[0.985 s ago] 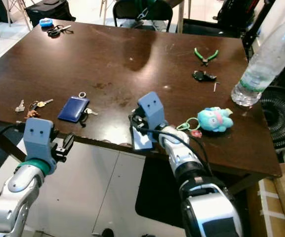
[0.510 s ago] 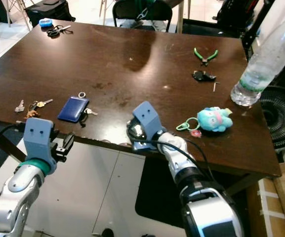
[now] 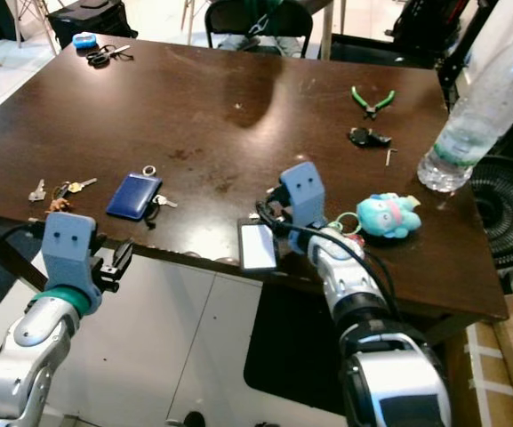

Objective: Hang keys on a hook

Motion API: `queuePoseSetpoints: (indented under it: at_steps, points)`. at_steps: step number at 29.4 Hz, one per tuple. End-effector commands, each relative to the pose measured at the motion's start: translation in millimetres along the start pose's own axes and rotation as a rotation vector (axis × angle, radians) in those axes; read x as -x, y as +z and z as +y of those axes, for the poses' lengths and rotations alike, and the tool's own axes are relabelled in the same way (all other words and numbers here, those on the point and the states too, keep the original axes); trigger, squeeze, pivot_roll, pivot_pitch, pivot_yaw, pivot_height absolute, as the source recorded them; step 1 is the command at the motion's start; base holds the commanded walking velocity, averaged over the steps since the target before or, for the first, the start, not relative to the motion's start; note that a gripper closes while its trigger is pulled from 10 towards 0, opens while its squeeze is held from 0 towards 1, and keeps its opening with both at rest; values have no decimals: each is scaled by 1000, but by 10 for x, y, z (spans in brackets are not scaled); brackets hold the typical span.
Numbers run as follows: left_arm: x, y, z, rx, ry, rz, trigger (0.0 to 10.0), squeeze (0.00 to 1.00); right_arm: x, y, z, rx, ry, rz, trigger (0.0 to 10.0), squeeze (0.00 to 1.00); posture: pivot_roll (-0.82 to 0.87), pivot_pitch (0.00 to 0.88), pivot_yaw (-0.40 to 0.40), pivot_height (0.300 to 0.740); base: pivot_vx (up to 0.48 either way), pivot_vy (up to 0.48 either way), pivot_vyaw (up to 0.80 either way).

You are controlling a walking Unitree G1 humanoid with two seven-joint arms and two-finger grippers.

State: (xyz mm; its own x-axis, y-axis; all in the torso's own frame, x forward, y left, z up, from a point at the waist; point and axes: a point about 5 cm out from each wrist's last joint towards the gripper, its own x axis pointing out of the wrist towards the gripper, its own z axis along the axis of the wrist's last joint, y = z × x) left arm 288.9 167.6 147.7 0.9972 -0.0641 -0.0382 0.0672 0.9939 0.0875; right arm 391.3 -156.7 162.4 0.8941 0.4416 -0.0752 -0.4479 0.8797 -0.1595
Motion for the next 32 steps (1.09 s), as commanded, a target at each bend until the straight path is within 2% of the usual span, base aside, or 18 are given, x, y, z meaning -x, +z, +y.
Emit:
queuePoseSetpoints:
  at_steps: [1, 9, 13, 24, 28, 29, 31, 32]
  points:
    - [23, -58, 14, 3, 2, 21, 10000, 0, 20, -118, 34, -4, 20, 54, 10000, 0, 6, 137, 106, 740, 0, 0, 0]
    - [18, -60, 13, 2, 1, 22, 10000, 0, -2, -186, 124, 23, 54, 97, 10000, 0, 7, 131, 106, 740, 0, 0, 0]
    - [27, -60, 7, 4, 5, 21, 10000, 0, -50, -176, 250, 28, 121, 96, 10000, 0, 15, 134, 100, 740, 0, 0, 0]
    - [30, -54, 5, 7, 3, 21, 10000, 0, -31, -229, 281, 23, 150, 113, 10000, 0, 11, 143, 104, 740, 0, 0, 0]
    - [28, -53, 3, 7, 1, 22, 10000, 0, -30, -227, 263, -25, 139, 110, 10000, 0, 10, 144, 106, 740, 0, 0, 0]
    - [27, -53, 4, 6, 0, 22, 10000, 0, -30, -215, 231, -66, 120, 106, 10000, 0, 10, 144, 106, 740, 0, 0, 0]
    - [27, -53, 4, 6, 0, 22, 10000, 0, -30, -215, 231, -66, 120, 106, 10000, 0, 10, 144, 106, 740, 0, 0, 0]
    - [26, -52, 6, 6, 0, 22, 10000, 0, -31, -204, 197, -102, 101, 106, 10000, 0, 11, 145, 108, 740, 0, 0, 0]
